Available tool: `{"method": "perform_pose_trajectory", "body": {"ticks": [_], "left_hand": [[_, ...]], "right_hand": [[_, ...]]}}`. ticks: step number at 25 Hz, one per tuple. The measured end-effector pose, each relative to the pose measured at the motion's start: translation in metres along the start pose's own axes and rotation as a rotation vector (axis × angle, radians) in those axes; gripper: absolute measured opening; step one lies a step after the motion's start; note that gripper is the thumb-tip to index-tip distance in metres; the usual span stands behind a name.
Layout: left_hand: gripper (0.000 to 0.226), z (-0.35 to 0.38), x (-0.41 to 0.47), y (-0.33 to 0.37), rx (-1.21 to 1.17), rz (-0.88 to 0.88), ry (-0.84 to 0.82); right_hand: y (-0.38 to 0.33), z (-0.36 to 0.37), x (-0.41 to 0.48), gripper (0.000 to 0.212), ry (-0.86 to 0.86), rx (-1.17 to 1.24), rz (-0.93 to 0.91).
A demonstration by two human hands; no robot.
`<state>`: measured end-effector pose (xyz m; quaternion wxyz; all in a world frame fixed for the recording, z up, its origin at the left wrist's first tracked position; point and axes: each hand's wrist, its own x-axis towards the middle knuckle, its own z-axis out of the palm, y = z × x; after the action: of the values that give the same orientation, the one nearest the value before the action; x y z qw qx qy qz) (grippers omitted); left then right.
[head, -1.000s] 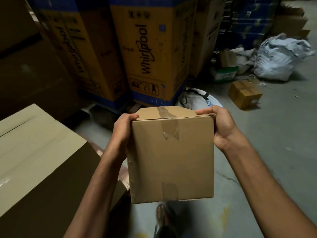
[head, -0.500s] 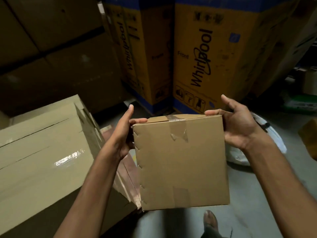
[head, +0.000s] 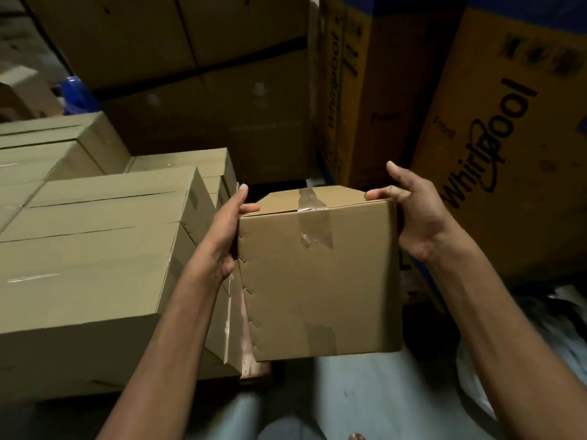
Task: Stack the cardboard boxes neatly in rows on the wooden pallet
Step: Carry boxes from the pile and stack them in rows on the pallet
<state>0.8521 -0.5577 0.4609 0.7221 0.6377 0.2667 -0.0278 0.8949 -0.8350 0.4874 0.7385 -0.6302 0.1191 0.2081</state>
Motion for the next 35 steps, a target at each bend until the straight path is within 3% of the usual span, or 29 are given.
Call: {"method": "perform_pose_trajectory", "body": {"ticks": [5, 20, 22, 24, 27, 29, 32, 35], "left_hand": [[0.037, 0.031, 0.029, 0.004, 0.042, 0.128, 0.199], [0.020, 0.016, 0.239, 0.084, -0.111, 0.184, 0.317], [0.035, 0.004, 0.255, 0.100, -0.117, 0.257, 0.341], [0.052, -0.013, 0.273, 0.108, -0.196, 0.328, 0.348], [0.069, -0.026, 0.324, 0.130, -0.275, 0.269, 0.346], [0.055, -0.015, 0.353, 0.148, -0.210, 0.256, 0.309], [0.043, -0.011, 0.392, 0.162, -0.217, 0.297, 0.403], [0.052, -0.035, 0.441, 0.192, -0.387, 0.306, 0.384]], "right_hand": [[-0.018, 0.001, 0.051, 0.030, 0.011, -0.129, -0.055], [-0.107, 0.093, 0.283, 0.019, -0.050, -0.289, -0.308], [-0.122, 0.101, 0.300, 0.030, -0.055, -0.239, -0.388], [-0.138, 0.105, 0.317, 0.060, -0.137, -0.168, -0.450], [-0.172, 0.128, 0.387, 0.100, -0.298, -0.232, -0.323], [-0.191, 0.150, 0.436, 0.090, -0.356, -0.384, -0.336], [-0.227, 0.173, 0.508, 0.076, -0.418, -0.428, -0.410], [-0.268, 0.211, 0.586, 0.103, -0.654, -0.364, -0.301]]}}
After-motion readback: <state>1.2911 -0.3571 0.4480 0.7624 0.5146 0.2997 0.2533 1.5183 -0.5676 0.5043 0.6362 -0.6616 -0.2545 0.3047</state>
